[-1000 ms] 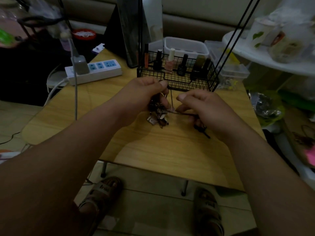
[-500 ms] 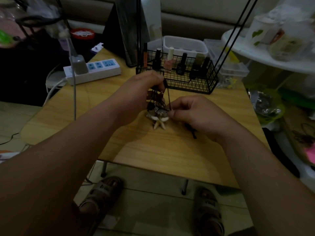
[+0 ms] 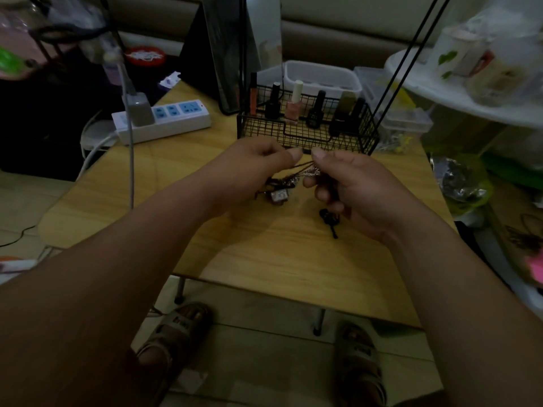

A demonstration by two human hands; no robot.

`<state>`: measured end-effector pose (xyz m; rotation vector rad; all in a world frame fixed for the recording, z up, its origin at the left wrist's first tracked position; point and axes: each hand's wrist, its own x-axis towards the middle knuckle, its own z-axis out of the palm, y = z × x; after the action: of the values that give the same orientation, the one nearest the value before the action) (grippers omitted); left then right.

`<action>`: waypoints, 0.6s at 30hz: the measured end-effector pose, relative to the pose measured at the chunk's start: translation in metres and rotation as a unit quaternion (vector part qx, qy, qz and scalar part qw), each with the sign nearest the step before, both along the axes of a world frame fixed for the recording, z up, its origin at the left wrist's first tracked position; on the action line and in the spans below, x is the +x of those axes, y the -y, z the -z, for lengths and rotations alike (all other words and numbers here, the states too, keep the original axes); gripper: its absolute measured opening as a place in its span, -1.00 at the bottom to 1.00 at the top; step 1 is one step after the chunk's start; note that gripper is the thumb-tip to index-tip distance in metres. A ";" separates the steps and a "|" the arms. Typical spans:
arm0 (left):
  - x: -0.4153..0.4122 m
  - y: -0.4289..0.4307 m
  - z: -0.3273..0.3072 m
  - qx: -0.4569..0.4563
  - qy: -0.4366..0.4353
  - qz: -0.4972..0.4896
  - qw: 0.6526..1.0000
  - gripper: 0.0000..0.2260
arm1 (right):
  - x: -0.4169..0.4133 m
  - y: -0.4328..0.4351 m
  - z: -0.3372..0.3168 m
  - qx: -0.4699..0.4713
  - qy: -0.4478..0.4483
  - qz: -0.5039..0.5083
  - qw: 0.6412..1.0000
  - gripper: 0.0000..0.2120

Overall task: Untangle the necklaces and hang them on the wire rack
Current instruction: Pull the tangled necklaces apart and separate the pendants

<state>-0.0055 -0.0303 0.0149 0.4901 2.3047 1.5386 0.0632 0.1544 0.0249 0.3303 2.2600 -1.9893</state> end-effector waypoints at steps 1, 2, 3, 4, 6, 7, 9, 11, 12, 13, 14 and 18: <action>0.001 0.001 -0.001 0.002 0.006 0.024 1.000 -0.79 | -0.001 0.000 0.000 -0.009 -0.004 0.001 1.000 -0.67; 0.000 0.002 0.000 -0.002 0.008 0.048 0.999 -0.80 | -0.001 0.000 0.001 -0.012 -0.009 0.003 1.000 -0.68; 0.000 0.002 0.000 -0.006 0.006 0.068 0.998 -0.80 | -0.001 -0.001 0.002 -0.012 -0.012 0.005 1.000 -0.72; 0.000 0.002 0.001 -0.007 0.002 0.082 0.997 -0.81 | -0.002 -0.002 0.002 -0.010 -0.011 0.007 1.000 -0.77; -0.001 0.002 0.003 0.004 -0.005 0.090 0.996 -0.87 | -0.002 -0.003 0.002 -0.017 -0.006 0.009 1.000 -0.82; -0.001 0.003 0.003 0.010 -0.007 0.087 0.996 -0.90 | -0.003 -0.004 0.001 -0.029 -0.004 0.012 1.000 -0.82; -0.001 0.002 0.002 0.013 -0.006 0.079 0.997 -0.92 | -0.002 -0.006 -0.001 -0.047 -0.001 0.022 0.999 -0.79; 0.000 0.002 0.002 0.008 -0.012 0.065 0.998 -0.91 | -0.002 -0.008 -0.004 -0.041 -0.001 0.029 0.999 -0.77; 0.000 0.002 0.002 0.009 -0.015 0.057 0.998 -0.90 | -0.001 -0.009 -0.004 -0.027 -0.003 0.029 0.999 -0.77; 0.000 0.002 0.002 0.015 -0.016 0.049 0.999 -0.89 | -0.001 -0.010 -0.003 -0.007 -0.006 0.027 1.000 -0.78; 0.001 0.002 0.002 0.023 -0.013 0.039 0.999 -0.89 | -0.001 -0.011 -0.002 0.017 -0.010 0.024 1.000 -0.79; 0.001 -0.001 0.000 0.067 0.021 0.010 0.998 -0.84 | -0.001 -0.012 0.002 0.129 -0.025 0.003 0.991 -0.81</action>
<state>-0.0048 -0.0298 0.0149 0.5075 2.1702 1.6844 0.0624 0.1669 0.0233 0.3125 2.5537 -1.7265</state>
